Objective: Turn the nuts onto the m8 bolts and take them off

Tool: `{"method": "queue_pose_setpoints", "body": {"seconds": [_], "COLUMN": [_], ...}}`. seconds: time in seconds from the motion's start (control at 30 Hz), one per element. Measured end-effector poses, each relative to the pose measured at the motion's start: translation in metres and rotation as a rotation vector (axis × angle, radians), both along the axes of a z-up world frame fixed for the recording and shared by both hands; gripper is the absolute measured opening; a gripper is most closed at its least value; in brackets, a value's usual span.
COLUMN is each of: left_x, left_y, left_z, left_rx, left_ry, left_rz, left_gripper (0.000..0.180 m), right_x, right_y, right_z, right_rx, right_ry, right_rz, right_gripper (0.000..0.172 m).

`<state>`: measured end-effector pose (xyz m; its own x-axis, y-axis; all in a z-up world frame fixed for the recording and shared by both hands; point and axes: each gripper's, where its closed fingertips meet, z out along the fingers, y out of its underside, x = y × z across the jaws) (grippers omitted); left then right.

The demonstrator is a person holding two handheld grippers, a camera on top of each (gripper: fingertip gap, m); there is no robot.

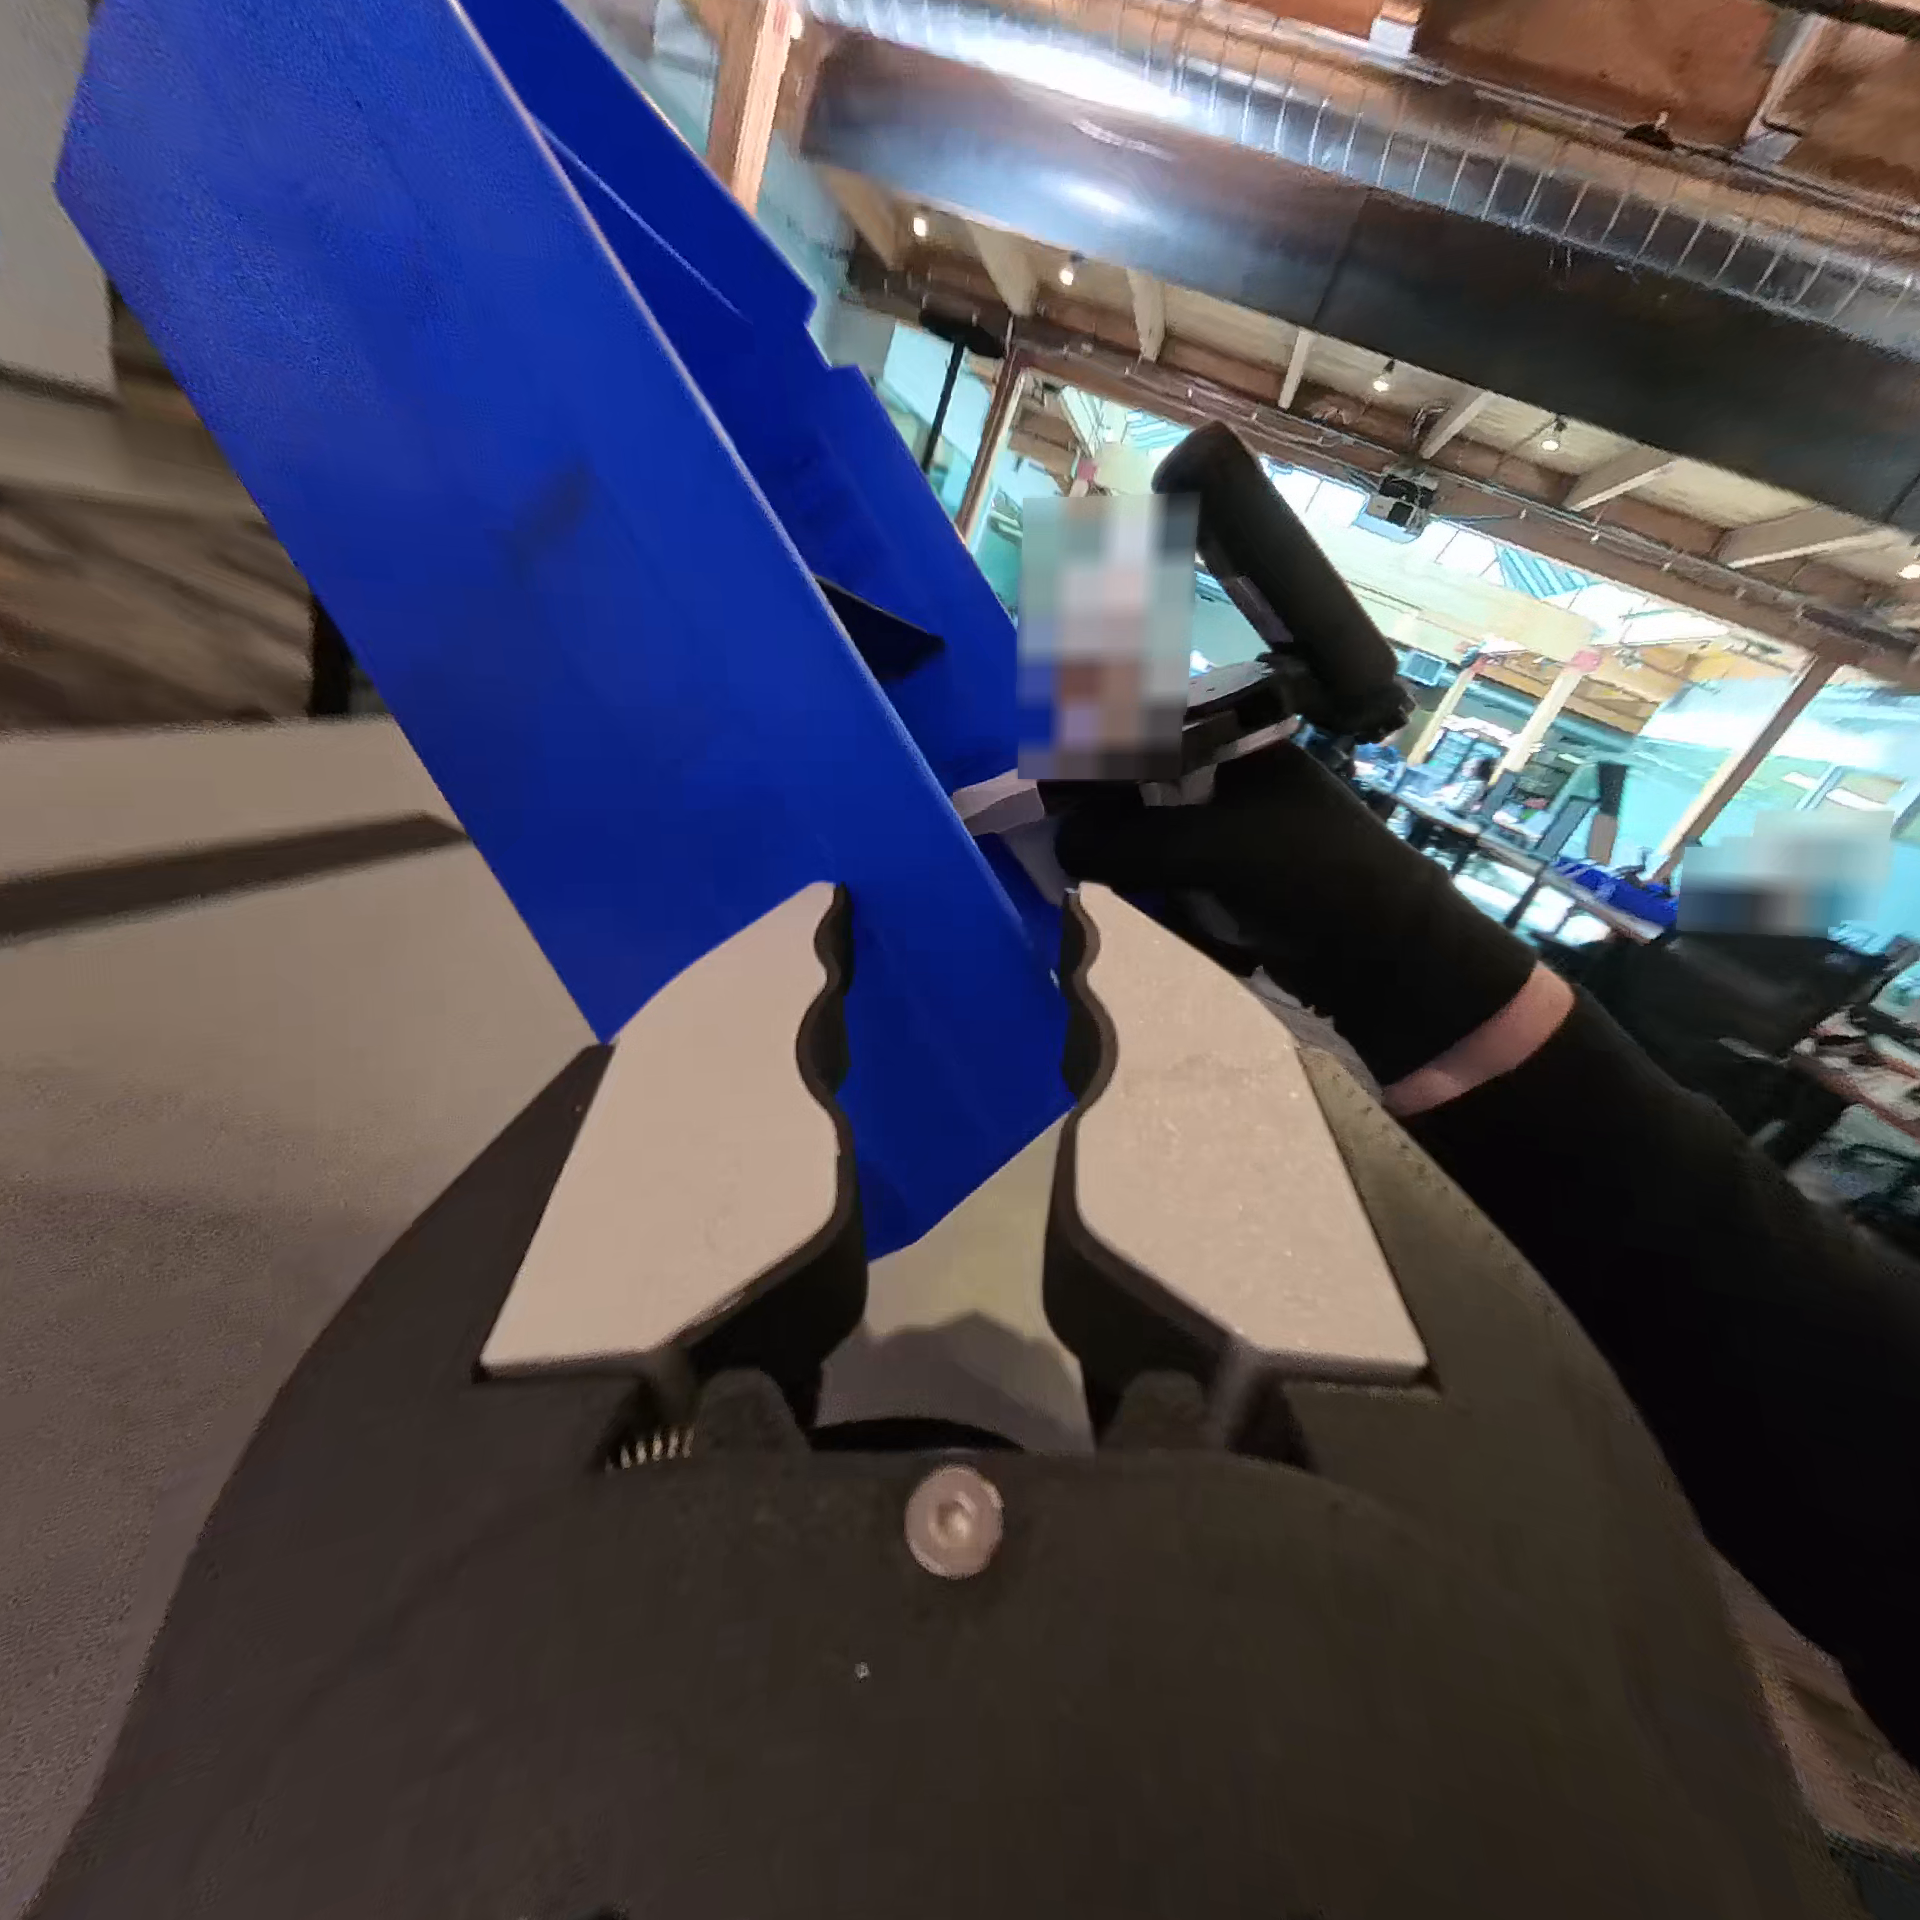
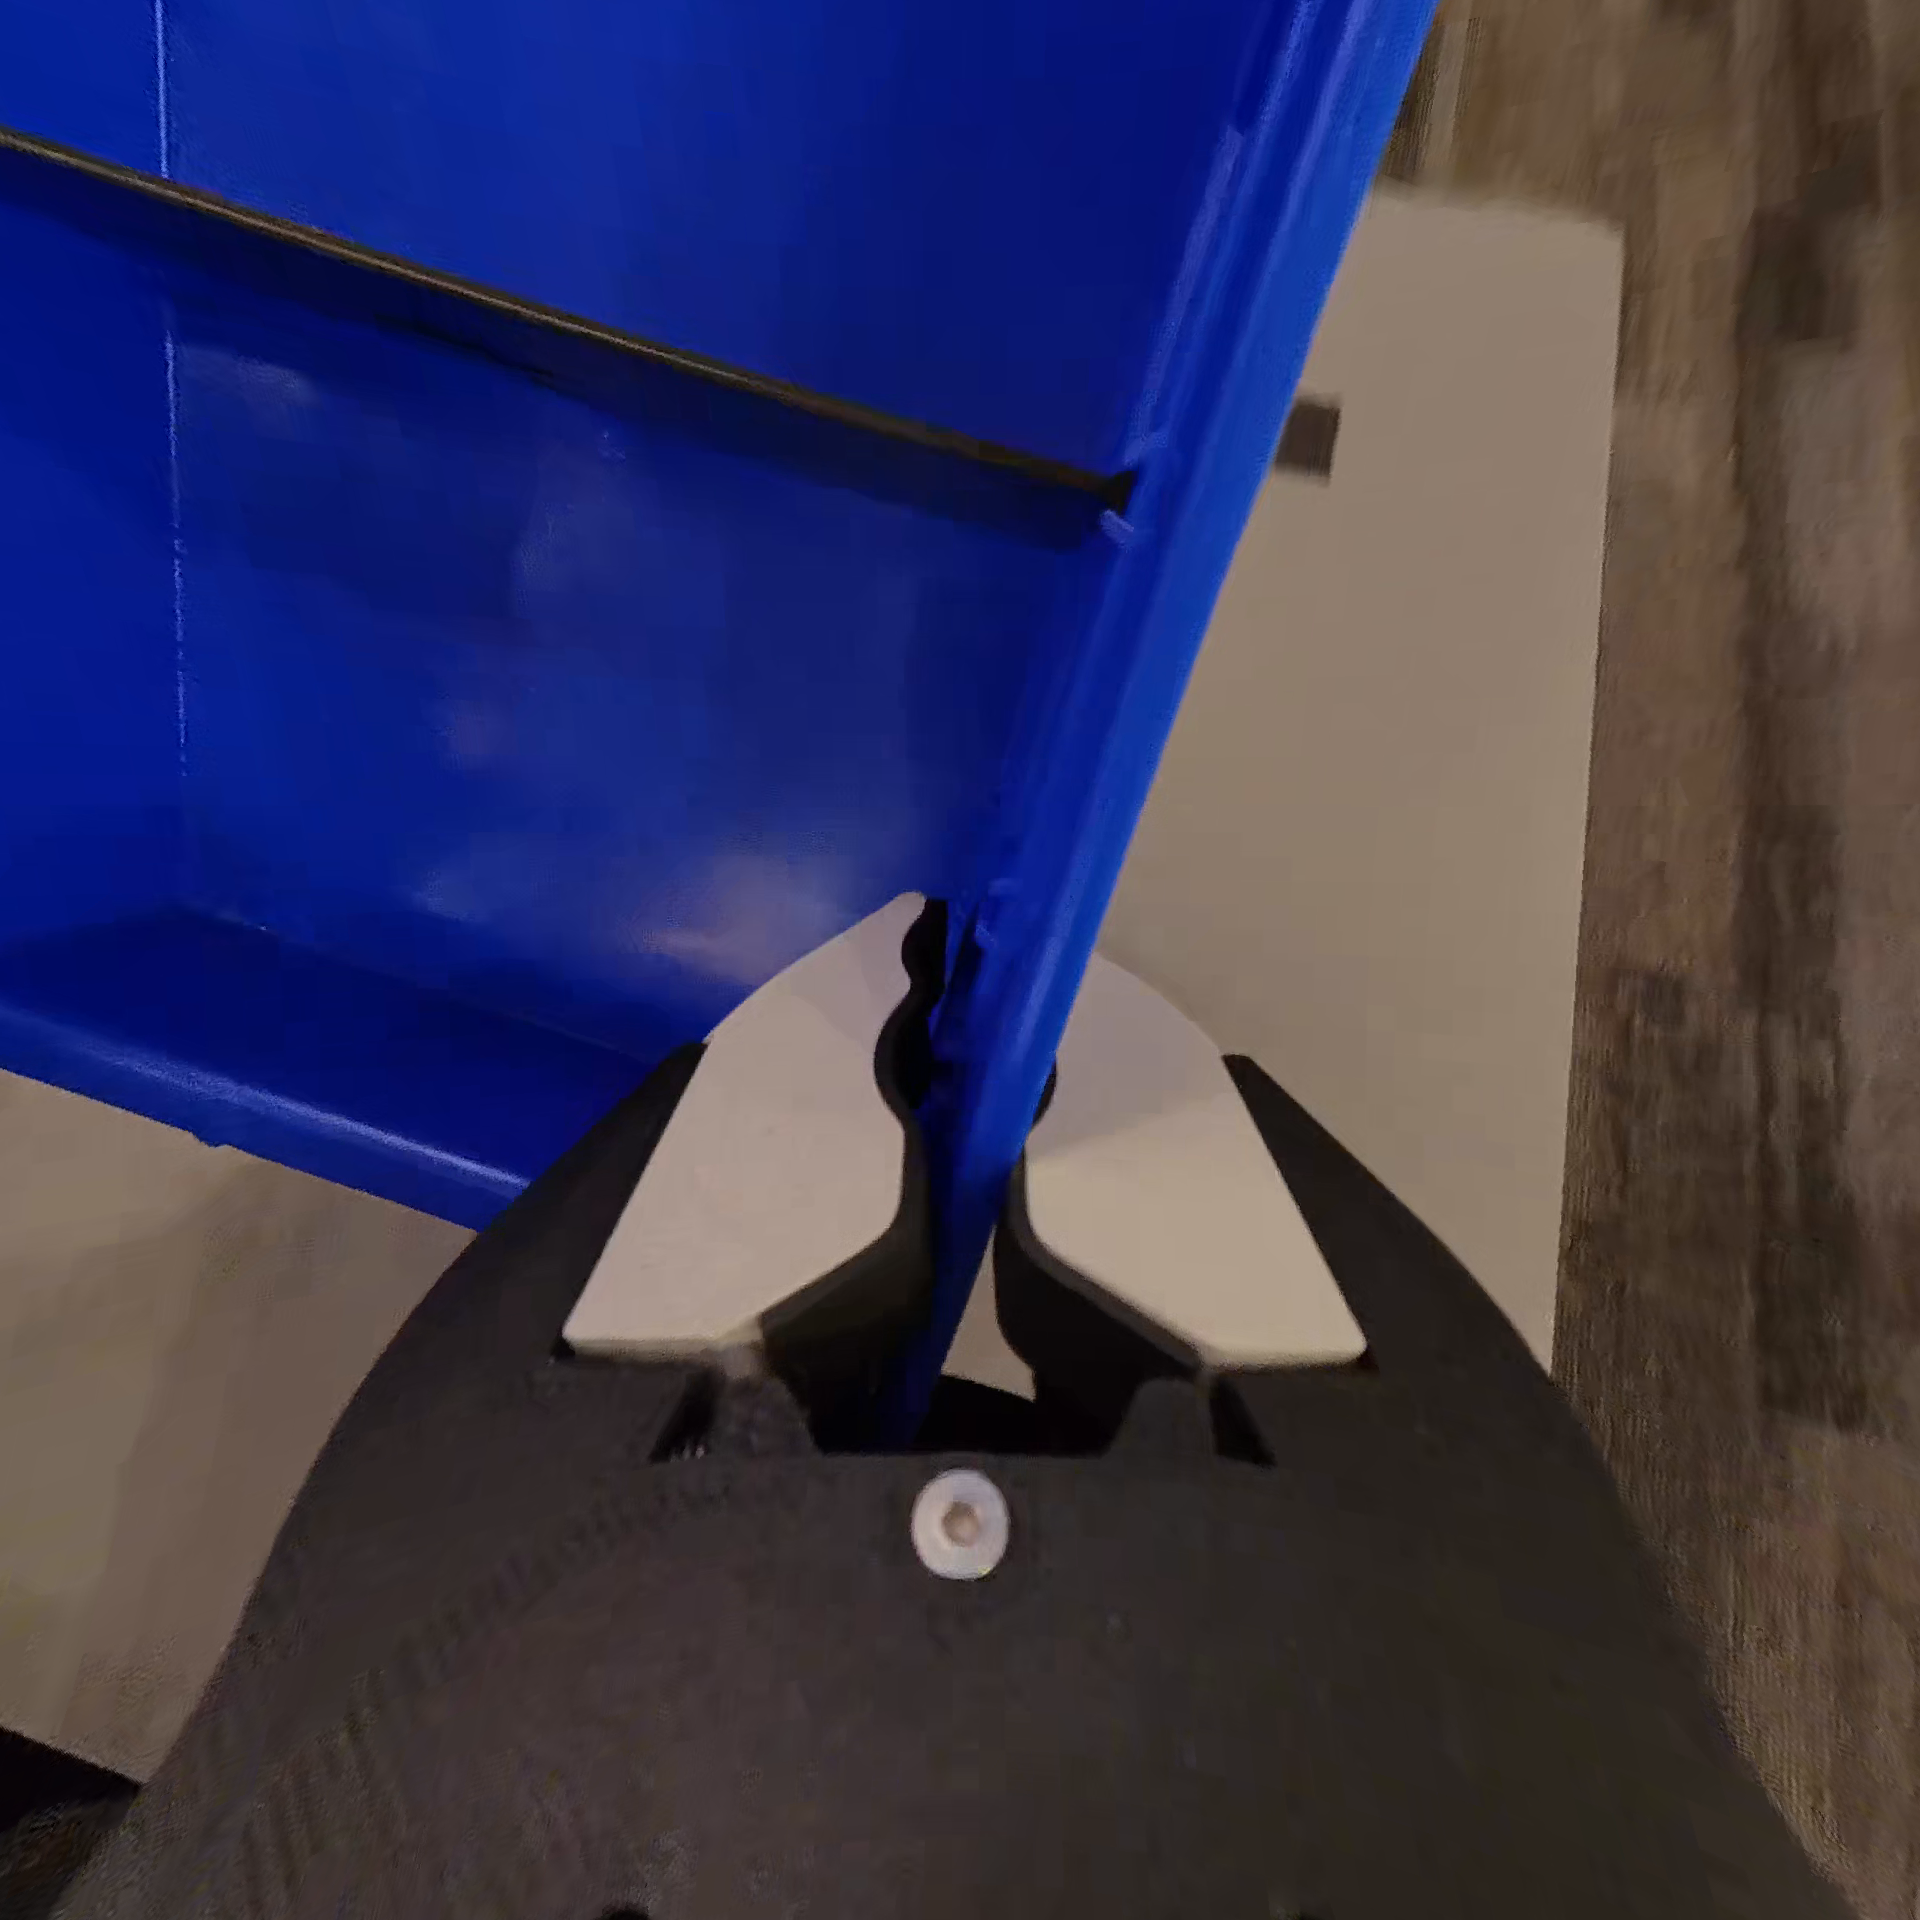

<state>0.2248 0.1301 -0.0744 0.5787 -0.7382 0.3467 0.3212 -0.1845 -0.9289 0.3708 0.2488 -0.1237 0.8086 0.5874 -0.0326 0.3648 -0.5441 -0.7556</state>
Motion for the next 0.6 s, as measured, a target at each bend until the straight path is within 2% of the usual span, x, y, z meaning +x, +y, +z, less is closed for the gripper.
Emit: {"method": "queue_pose_setpoints", "body": {"seconds": [0.1,0.2,0.4,0.6], "left_x": [0.017,0.030,0.037,0.034], "left_y": [0.027,0.051,0.099,0.131], "left_z": [-0.037,-0.066,-0.101,-0.104], "left_rx": [-0.119,-0.232,-0.435,-0.484], "left_ry": [-0.008,-0.029,-0.147,-0.212], "left_rz": [-0.015,-0.016,0.011,0.057], "left_gripper": [0.038,0.040,0.037,0.042], "right_x": [0.021,0.037,0.051,0.049], "right_y": [0.016,0.033,0.070,0.101], "right_z": [-0.048,-0.080,-0.111,-0.119], "right_rx": [-0.143,-0.251,-0.397,-0.490], "right_ry": [-0.050,-0.105,-0.225,-0.294], "right_rz": [-0.018,-0.018,0.003,0.018], "right_gripper": [0.009,0.009,0.009,0.009]}}
